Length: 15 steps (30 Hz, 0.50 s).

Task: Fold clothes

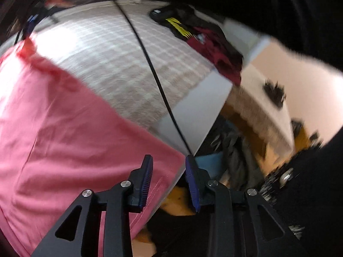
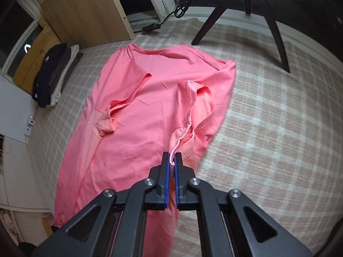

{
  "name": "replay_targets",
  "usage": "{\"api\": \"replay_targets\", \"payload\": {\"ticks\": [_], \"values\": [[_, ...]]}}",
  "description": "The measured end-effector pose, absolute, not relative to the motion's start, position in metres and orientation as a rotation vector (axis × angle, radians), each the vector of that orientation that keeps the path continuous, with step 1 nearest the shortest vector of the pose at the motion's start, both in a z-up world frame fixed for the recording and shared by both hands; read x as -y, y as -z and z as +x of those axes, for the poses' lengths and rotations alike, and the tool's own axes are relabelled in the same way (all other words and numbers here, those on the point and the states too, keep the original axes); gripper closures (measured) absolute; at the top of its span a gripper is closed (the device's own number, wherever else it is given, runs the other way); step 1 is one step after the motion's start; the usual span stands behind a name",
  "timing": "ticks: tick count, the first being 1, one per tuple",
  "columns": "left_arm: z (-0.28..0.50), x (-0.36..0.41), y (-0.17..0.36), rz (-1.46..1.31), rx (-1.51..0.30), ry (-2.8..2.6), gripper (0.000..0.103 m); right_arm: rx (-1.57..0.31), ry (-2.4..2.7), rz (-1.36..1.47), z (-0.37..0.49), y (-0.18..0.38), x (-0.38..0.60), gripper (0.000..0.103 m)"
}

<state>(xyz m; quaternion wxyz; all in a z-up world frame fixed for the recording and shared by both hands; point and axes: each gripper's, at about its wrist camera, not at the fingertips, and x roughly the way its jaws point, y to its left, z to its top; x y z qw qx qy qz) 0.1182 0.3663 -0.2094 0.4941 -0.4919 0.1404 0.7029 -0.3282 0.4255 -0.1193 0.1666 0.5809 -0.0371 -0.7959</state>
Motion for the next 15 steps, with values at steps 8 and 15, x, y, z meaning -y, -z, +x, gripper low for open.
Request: {"api": "replay_targets", "payload": {"ticks": [8, 15], "values": [[0.129, -0.387, 0.220, -1.156, -0.472, -1.713, 0.073, 0.099, 2.273, 1.654, -0.322, 0.117, -0.432, 0.099], [0.105, -0.358, 0.219, -1.224, -0.236, -1.746, 0.102, 0.180, 2.313, 1.659, -0.324, 0.119, -0.433, 0.099]]}}
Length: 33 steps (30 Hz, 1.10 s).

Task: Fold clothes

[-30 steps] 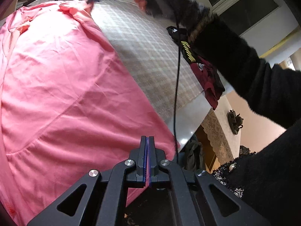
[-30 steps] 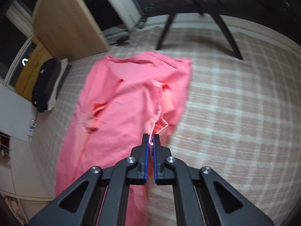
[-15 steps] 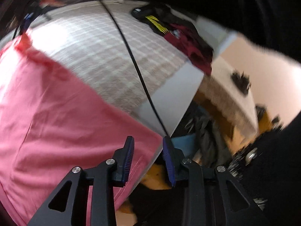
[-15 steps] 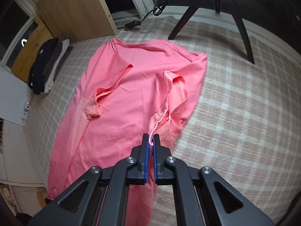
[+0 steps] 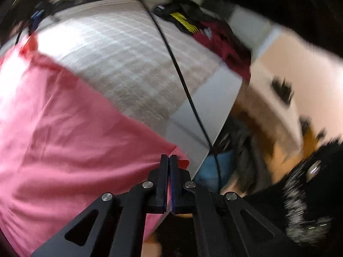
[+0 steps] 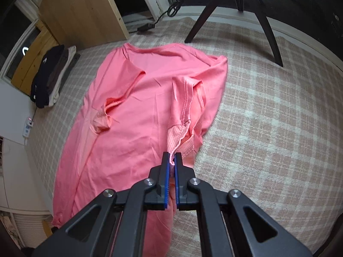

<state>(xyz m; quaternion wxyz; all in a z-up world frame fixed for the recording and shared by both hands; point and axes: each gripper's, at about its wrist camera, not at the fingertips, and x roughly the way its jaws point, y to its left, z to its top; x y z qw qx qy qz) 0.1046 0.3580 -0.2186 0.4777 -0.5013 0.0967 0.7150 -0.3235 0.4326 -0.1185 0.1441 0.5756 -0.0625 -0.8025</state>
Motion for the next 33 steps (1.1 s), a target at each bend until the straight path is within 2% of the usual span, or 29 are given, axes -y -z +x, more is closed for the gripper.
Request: {"api": "replay_targets", "payload": {"ticks": [5, 9, 14, 18, 23, 30, 33], "values": [[0.094, -0.304, 0.191, -1.189, 0.054, -1.851, 0.102, 0.183, 2.316, 1.615, -0.331, 0.098, -0.410, 0.099], [0.098, -0.244, 0.178, -1.180, 0.248, -1.954, 0.102, 0.112, 2.291, 1.589, -0.344, 0.091, -0.365, 0.099], [0.113, -0.202, 0.195, -1.241, 0.376, -2.013, 0.102, 0.018, 2.240, 1.611, -0.359, 0.116, -0.309, 0.099], [0.123, -0.185, 0.213, -1.293, 0.414, -2.017, 0.102, -0.047, 2.235, 1.640, -0.367, 0.140, -0.278, 0.099], [0.131, -0.175, 0.216, -1.305, 0.416, -2.037, 0.102, 0.010, 2.285, 1.651, -0.374, 0.142, -0.285, 0.099], [0.151, -0.190, 0.176, -1.166, 0.215, -2.123, 0.102, 0.052, 2.371, 1.579, -0.370, 0.123, -0.305, 0.099], [0.145, -0.190, 0.187, -1.214, 0.227, -2.106, 0.102, 0.000, 2.352, 1.595, -0.370, 0.131, -0.298, 0.099]]}}
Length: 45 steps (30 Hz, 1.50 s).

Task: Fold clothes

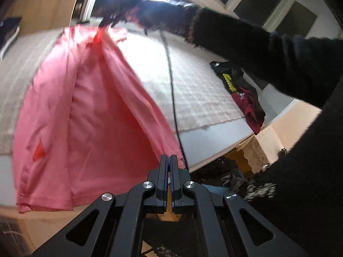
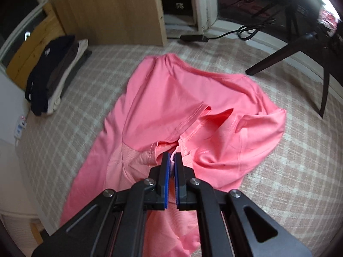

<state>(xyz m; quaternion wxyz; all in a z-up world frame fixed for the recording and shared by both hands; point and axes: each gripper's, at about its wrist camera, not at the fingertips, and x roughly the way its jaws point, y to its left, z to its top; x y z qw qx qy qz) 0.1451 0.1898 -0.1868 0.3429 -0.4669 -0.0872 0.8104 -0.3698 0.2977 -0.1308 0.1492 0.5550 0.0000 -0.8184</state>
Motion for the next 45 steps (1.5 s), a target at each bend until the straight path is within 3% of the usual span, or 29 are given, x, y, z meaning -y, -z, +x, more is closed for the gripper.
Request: {"api": "replay_targets", "payload": {"ticks": [6, 9, 12, 14, 17, 19, 21, 22, 26, 29, 33, 34, 35, 36, 37, 38, 40, 45], "values": [[0.138, -0.157, 0.190, -1.243, 0.290, -2.165, 0.102, 0.061, 2.357, 1.552, -0.372, 0.133, -0.282, 0.099], [0.139, -0.144, 0.188, -1.238, 0.299, -2.209, 0.102, -0.035, 2.307, 1.566, -0.374, 0.142, -0.265, 0.098], [0.137, -0.142, 0.203, -1.318, 0.304, -2.158, 0.102, -0.127, 2.300, 1.592, -0.362, 0.135, -0.260, 0.091], [0.139, -0.140, 0.211, -1.375, 0.331, -2.106, 0.101, -0.131, 2.320, 1.564, -0.340, 0.118, -0.268, 0.077], [0.142, -0.136, 0.205, -1.385, 0.263, -2.079, 0.101, -0.079, 2.358, 1.479, -0.284, 0.085, -0.289, 0.066], [0.136, -0.129, 0.198, -1.365, 0.260, -2.086, 0.094, -0.044, 2.365, 1.428, -0.215, 0.075, -0.304, 0.065], [0.126, -0.128, 0.194, -1.338, 0.270, -2.083, 0.079, -0.018, 2.357, 1.447, -0.149, 0.087, -0.307, 0.065], [0.120, -0.130, 0.191, -1.324, 0.262, -2.084, 0.076, 0.002, 2.350, 1.472, -0.113, 0.097, -0.309, 0.065], [0.097, -0.154, 0.201, -1.327, 0.144, -2.049, 0.066, 0.103, 2.349, 1.632, -0.002, 0.148, -0.304, 0.065], [0.089, -0.165, 0.217, -1.386, 0.027, -2.020, 0.065, 0.165, 2.369, 1.623, 0.041, 0.163, -0.292, 0.065], [0.087, -0.170, 0.224, -1.380, -0.024, -1.995, 0.070, 0.143, 2.377, 1.587, 0.056, 0.174, -0.272, 0.065], [0.087, -0.170, 0.224, -1.378, -0.035, -1.991, 0.075, 0.137, 2.363, 1.574, 0.058, 0.176, -0.267, 0.065], [0.087, -0.171, 0.224, -1.376, -0.045, -1.986, 0.090, 0.129, 2.356, 1.563, 0.063, 0.177, -0.264, 0.065], [0.087, -0.171, 0.222, -1.369, -0.053, -1.989, 0.097, 0.113, 2.363, 1.545, 0.064, 0.178, -0.261, 0.066], [0.088, -0.170, 0.221, -1.360, -0.054, -1.984, 0.097, 0.101, 2.360, 1.543, 0.065, 0.179, -0.258, 0.078], [0.088, -0.170, 0.219, -1.354, -0.053, -1.985, 0.097, 0.102, 2.349, 1.548, 0.064, 0.180, -0.256, 0.099], [0.088, -0.169, 0.215, -1.340, -0.054, -1.991, 0.103, 0.114, 2.333, 1.554, 0.062, 0.177, -0.253, 0.100], [0.090, -0.157, 0.188, -1.265, -0.048, -2.035, 0.103, 0.060, 2.339, 1.497, 0.065, 0.149, -0.243, 0.100]]}}
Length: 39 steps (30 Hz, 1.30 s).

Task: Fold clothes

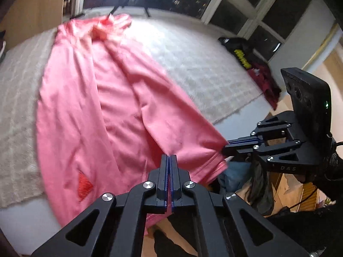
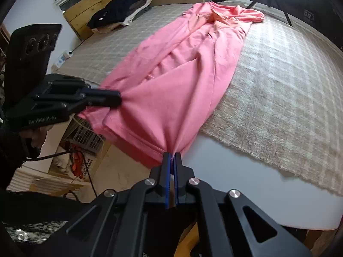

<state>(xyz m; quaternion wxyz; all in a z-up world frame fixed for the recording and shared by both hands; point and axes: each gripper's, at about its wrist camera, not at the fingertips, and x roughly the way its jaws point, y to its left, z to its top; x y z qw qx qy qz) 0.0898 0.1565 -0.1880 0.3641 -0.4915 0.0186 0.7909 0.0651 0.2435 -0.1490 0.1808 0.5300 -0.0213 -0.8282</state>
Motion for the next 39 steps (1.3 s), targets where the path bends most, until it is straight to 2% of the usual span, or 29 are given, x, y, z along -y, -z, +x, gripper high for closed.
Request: {"api": "replay_targets", "payload": {"ticks": [3, 9, 11, 14, 16, 18, 19, 20, 24, 26, 28, 29, 30, 35, 36, 38, 39], "values": [[0.097, -0.143, 0.172, -1.222, -0.021, -2.073, 0.103, 0.029, 2.327, 1.532, 0.063, 0.154, -0.243, 0.100], [0.095, -0.137, 0.215, -1.350, -0.032, -2.048, 0.103, -0.018, 2.255, 1.647, 0.056, 0.173, -0.239, 0.099], [0.094, -0.132, 0.213, -1.344, 0.020, -2.047, 0.103, -0.050, 2.203, 1.667, 0.056, 0.171, -0.236, 0.099], [0.092, -0.130, 0.200, -1.302, 0.049, -2.076, 0.103, -0.014, 2.133, 1.705, 0.056, 0.156, -0.246, 0.099], [0.091, -0.133, 0.198, -1.296, 0.054, -2.078, 0.096, -0.012, 2.208, 1.655, 0.041, 0.127, -0.259, 0.098], [0.088, -0.140, 0.200, -1.302, 0.055, -2.080, 0.071, -0.002, 2.294, 1.580, 0.016, 0.097, -0.271, 0.083], [0.088, -0.145, 0.204, -1.312, 0.052, -2.065, 0.070, 0.009, 2.337, 1.538, -0.001, 0.083, -0.277, 0.061], [0.087, -0.149, 0.208, -1.321, 0.049, -2.050, 0.070, 0.008, 2.375, 1.507, -0.024, 0.072, -0.279, 0.048], [0.090, -0.168, 0.223, -1.340, -0.023, -2.057, 0.071, -0.081, 2.402, 1.448, -0.111, 0.067, -0.266, 0.048], [0.088, -0.170, 0.222, -1.332, 0.016, -2.054, 0.073, -0.110, 2.400, 1.457, -0.157, 0.076, -0.261, 0.048], [0.087, -0.172, 0.224, -1.344, 0.028, -2.060, 0.085, -0.128, 2.386, 1.496, -0.204, 0.093, -0.256, 0.048], [0.086, -0.173, 0.225, -1.347, 0.033, -2.069, 0.098, -0.137, 2.379, 1.515, -0.227, 0.102, -0.254, 0.048], [0.086, -0.172, 0.225, -1.354, 0.058, -2.068, 0.101, -0.145, 2.368, 1.537, -0.250, 0.111, -0.252, 0.048], [0.083, -0.165, 0.226, -1.383, 0.169, -2.081, 0.102, -0.243, 2.297, 1.671, -0.315, 0.160, -0.245, 0.050], [0.082, -0.164, 0.226, -1.387, 0.190, -2.084, 0.101, -0.238, 2.282, 1.684, -0.317, 0.164, -0.245, 0.056], [0.082, -0.163, 0.226, -1.392, 0.219, -2.091, 0.102, -0.238, 2.262, 1.716, -0.321, 0.171, -0.245, 0.091], [0.082, -0.163, 0.226, -1.394, 0.228, -2.095, 0.101, -0.239, 2.254, 1.731, -0.323, 0.174, -0.246, 0.092]]}}
